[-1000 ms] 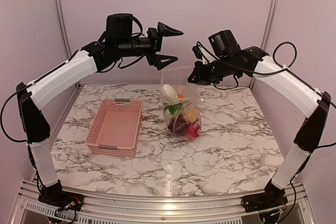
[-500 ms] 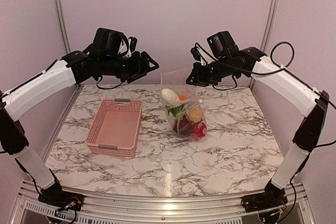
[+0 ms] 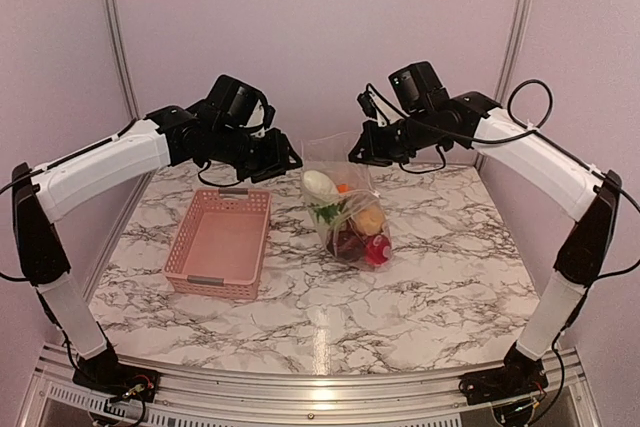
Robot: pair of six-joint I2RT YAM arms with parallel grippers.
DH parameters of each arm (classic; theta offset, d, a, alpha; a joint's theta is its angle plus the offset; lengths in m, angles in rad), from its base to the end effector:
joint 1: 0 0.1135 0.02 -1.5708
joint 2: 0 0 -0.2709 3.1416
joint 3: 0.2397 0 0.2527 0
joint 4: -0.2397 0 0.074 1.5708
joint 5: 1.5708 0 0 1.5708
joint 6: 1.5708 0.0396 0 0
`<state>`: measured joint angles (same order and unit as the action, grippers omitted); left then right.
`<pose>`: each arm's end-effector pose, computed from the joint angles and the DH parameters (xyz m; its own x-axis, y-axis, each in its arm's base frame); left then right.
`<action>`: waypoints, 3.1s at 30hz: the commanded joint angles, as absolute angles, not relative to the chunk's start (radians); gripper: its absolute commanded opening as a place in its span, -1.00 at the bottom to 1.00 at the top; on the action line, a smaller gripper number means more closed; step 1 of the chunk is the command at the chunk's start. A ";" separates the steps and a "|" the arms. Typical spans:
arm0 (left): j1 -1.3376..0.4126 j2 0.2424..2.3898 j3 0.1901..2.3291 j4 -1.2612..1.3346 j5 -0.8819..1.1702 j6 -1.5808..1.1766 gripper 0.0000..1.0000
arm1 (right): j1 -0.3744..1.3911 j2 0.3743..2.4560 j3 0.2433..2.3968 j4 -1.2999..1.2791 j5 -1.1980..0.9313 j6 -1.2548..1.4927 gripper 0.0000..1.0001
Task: Place the food in the zip-top bag and seal the zipper
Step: Adjust the zipper food storage bag at the center of the board.
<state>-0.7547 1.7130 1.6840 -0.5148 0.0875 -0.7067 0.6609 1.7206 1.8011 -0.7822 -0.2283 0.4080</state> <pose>0.2909 -0.2783 0.3758 -0.7651 -0.1684 -0.6214 0.3157 0.7431 -0.5900 0.2994 0.2442 0.3882 -0.7591 -0.1007 -0.6431 -0.4719 0.7657 0.4371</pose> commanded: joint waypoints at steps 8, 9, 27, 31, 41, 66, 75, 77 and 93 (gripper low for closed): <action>-0.757 1.806 1.766 -0.608 0.058 -0.681 -0.53 | 0.692 1.773 1.835 -0.743 -0.260 0.411 -1.00; -0.758 1.807 1.773 -0.607 0.057 -0.678 -0.55 | 0.694 1.775 1.836 -0.744 -0.258 0.411 -1.00; -0.760 1.810 1.797 -0.712 0.032 -0.681 -0.31 | 0.701 1.784 1.843 -0.745 -0.259 0.413 -1.00; -0.760 1.835 1.809 -0.694 0.037 -0.664 -0.46 | 0.702 1.789 1.842 -0.749 -0.267 0.408 -1.00; -0.762 1.844 1.938 -0.712 0.084 -0.710 -1.00 | 0.723 1.830 1.983 -0.869 -0.283 0.395 -1.00; -0.857 1.790 1.971 -0.579 -0.144 -0.753 -1.00 | 0.731 1.814 2.139 -1.122 -0.141 0.411 -1.00; -0.754 1.826 1.858 -0.599 0.106 -0.922 -1.00 | 0.654 1.751 2.160 -1.114 -0.173 0.395 -0.96; -0.791 1.821 1.886 -0.571 0.060 -0.881 -1.00 | 0.637 1.746 2.165 -1.112 -0.222 0.395 -0.94; -0.715 1.859 1.783 -0.392 0.274 -1.087 -1.00 | 0.623 1.295 1.461 -0.719 -0.333 0.320 -0.12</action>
